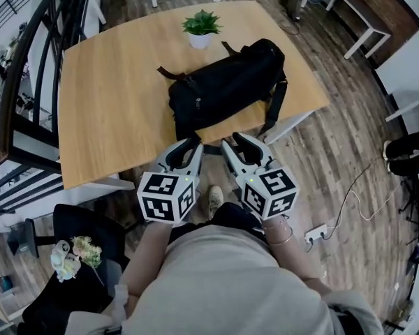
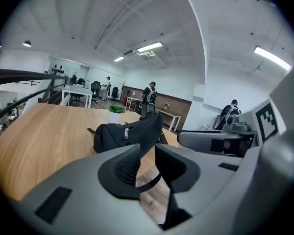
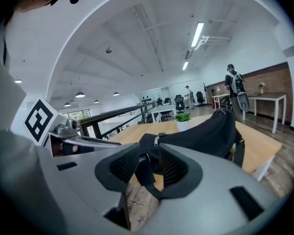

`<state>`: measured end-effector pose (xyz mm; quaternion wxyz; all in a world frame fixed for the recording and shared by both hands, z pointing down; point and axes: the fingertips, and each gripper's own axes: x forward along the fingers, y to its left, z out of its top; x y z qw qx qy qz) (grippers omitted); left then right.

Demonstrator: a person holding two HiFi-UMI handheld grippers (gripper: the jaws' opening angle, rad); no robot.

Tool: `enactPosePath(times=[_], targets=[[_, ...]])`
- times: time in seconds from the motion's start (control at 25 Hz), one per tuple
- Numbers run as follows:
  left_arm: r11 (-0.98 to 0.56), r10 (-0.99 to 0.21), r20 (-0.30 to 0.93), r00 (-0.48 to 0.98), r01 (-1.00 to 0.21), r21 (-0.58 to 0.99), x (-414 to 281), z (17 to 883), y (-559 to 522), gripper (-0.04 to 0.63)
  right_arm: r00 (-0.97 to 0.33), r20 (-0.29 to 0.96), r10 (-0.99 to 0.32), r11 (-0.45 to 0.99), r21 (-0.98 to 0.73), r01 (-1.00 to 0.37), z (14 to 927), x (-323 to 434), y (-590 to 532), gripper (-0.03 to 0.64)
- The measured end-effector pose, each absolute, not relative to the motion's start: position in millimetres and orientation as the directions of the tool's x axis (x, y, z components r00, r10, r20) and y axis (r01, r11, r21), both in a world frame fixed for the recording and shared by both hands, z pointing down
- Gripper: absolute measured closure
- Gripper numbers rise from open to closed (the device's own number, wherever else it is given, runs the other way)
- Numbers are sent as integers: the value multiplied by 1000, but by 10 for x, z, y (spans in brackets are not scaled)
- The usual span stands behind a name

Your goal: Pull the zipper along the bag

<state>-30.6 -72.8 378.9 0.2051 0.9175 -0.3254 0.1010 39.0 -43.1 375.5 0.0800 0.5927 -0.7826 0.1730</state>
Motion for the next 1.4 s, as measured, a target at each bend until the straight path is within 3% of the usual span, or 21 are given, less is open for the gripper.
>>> enactPosePath(times=[0.36,0.8,1.4], targets=[[-626,-637,333,695,-719,304,38,3836,-1237,506,-396,327,-858,355,-179,-917,3787,745,-993,503],[-529,-695,394,602,-799,287,-27,3980,-1384,506,-489,340,-803,430,-238,-871,3941,812,-1181,511],[-460,-724,421,547,-837,297,-341,4093,-1563,505,-501,366,-784,432,-258,-864,4073,721,-1237,512]])
